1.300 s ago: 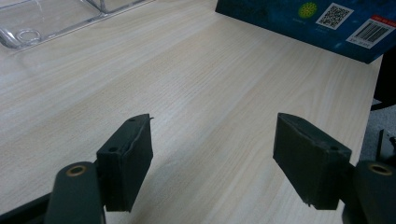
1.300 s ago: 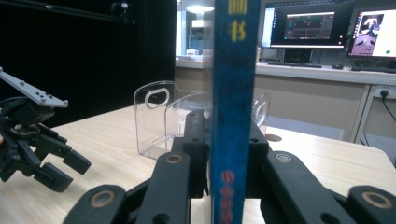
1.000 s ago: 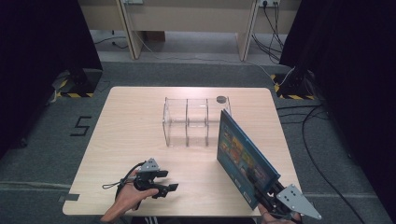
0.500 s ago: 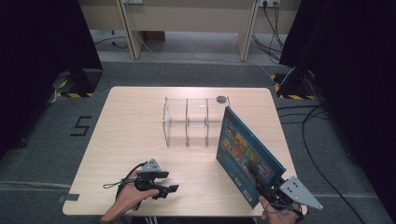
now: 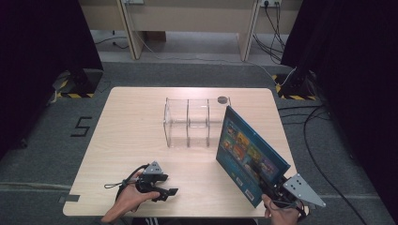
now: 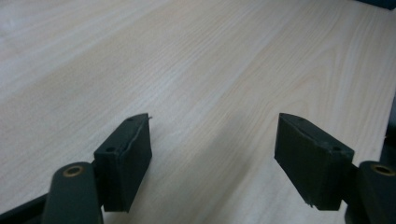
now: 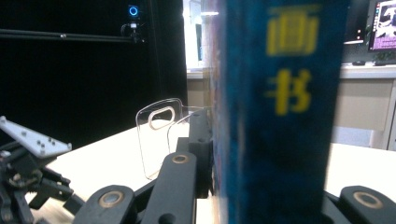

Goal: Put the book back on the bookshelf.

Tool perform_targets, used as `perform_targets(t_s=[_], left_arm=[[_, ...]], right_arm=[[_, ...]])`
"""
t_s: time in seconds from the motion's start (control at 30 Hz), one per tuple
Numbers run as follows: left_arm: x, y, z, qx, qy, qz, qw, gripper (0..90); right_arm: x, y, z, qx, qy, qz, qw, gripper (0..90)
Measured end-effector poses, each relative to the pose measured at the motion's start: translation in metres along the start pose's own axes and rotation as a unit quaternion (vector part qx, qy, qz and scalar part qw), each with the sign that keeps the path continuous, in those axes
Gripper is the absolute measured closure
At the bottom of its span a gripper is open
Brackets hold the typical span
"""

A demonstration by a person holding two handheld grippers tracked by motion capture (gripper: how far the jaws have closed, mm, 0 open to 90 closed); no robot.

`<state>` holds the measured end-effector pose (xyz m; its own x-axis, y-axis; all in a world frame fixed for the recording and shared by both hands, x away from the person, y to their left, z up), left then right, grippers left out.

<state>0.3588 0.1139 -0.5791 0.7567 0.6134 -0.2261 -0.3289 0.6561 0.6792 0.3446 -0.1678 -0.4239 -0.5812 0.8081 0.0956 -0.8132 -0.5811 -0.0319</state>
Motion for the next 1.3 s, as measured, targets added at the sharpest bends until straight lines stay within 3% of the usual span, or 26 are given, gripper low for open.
perform_targets(t_s=[0.07,0.1,0.13,0.23,0.37,0.87,1.3], left_arm=[[0.002,0.001,-0.001,0.001,-0.003,0.005,1.0,26.7],[0.005,0.002,-0.002,-0.001,-0.023,0.015,0.9996,26.7],[0.005,0.002,-0.002,-0.001,-0.023,0.015,0.9996,26.6],[0.013,0.004,-0.006,-0.002,-0.065,0.046,0.9968,26.4],[0.016,0.004,-0.009,-0.01,-0.088,0.057,0.9944,25.5],[0.014,0.001,-0.01,-0.03,-0.091,0.055,0.9939,18.6],[0.017,0.005,-0.013,-0.028,-0.098,0.046,0.9937,18.3]], right_arm=[[-0.004,-0.001,0.001,-0.005,-0.014,-0.001,0.9999,82.0],[-0.006,-0.001,0.002,-0.006,-0.018,-0.002,0.9998,82.1],[-0.006,-0.001,0.002,-0.006,-0.018,-0.002,0.9998,82.1],[-0.008,-0.003,0.005,-0.006,-0.021,-0.004,0.9997,82.4],[-0.009,-0.007,0.007,-0.006,-0.021,-0.003,0.9998,82.3],[-0.014,-0.024,0.029,-0.023,-0.015,-0.017,0.9995,82.4],[-0.023,-0.061,0.036,-0.022,0.001,-0.041,0.9989,82.4]])
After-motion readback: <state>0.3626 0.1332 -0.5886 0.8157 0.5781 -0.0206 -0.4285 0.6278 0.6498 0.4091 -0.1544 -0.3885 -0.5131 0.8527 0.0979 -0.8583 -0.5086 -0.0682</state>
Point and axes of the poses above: each handheld gripper's, and its own axes: y roughly backward along the jaws, z roughly out of its top, x roughly to its left, the point moved 10 cm from there along -y, roughly forward along the jaws
